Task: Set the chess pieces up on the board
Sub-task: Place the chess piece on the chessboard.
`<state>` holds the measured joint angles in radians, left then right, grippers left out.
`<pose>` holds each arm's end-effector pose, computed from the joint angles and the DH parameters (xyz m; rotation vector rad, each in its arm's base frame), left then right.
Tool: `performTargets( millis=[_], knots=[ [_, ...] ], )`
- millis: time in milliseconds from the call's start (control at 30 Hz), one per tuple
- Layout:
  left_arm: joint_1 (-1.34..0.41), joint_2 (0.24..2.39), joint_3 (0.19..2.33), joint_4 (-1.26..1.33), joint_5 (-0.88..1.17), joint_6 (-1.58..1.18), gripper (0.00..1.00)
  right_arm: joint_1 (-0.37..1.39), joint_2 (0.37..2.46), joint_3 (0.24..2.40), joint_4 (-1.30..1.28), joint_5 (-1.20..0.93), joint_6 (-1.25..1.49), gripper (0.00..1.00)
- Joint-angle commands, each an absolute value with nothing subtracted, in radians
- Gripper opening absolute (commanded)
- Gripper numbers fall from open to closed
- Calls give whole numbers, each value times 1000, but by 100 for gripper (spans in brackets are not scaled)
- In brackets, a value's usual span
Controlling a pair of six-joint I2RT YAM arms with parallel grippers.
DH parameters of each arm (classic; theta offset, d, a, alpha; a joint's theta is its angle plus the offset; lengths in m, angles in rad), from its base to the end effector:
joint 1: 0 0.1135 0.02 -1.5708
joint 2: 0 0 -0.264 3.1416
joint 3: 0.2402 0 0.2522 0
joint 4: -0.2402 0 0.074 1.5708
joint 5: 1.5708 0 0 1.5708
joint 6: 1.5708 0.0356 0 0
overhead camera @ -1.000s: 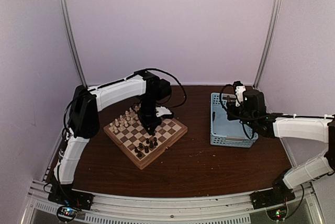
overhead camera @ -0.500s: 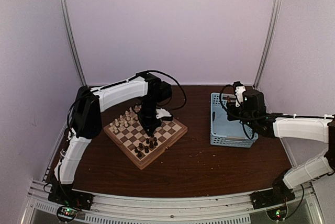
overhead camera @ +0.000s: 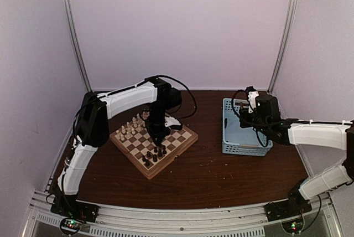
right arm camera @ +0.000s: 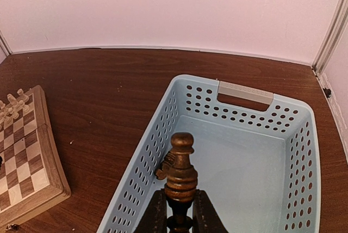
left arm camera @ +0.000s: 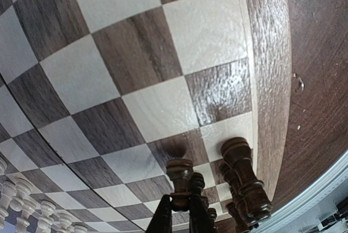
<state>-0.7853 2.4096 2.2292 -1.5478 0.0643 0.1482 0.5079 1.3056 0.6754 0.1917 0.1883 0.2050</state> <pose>0.3173 -0.3205 0.1968 -1.3306 -2.6575 0.0174 0.2503 0.1317 0.2261 -0.1838 2.0027 0.2676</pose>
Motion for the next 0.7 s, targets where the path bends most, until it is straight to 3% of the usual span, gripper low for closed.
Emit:
performTargets(
  millis=[0, 467, 667],
  knots=[
    [-784, 2439, 2274, -1572, 82, 147, 9, 503, 1318, 706, 183, 213, 198, 11],
    [-788, 2442, 2279, -1576, 83, 149, 23, 503, 1331, 719, 167, 212, 195, 11],
    [-790, 2437, 2290, -1572, 68, 139, 23, 503, 1338, 726, 161, 211, 193, 11]
  ],
)
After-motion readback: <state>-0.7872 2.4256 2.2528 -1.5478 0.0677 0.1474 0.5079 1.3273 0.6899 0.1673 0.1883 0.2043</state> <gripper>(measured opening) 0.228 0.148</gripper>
